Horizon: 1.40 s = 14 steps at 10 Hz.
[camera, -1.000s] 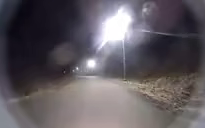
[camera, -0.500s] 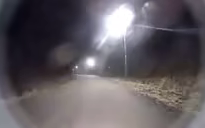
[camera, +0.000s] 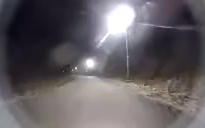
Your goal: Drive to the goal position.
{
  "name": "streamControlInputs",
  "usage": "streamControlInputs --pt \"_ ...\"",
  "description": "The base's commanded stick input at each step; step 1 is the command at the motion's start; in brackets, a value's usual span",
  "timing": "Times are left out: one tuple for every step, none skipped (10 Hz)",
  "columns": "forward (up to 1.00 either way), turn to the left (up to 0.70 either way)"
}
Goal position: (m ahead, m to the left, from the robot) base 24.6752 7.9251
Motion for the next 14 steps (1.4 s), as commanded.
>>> streamControlInputs --pt "1.0 0.0" --pt "1.0 0.0" --pt "1.0 0.0" --pt "1.0 0.0" --pt "1.0 0.0" --pt "1.0 0.0" --pt "1.0 0.0" --pt "1.0 0.0" --pt "1.0 0.0" --pt "1.0 0.0" --pt "1.0 0.0" --pt "1.0 0.0" --pt "1.0 0.0" --pt "1.0 0.0"
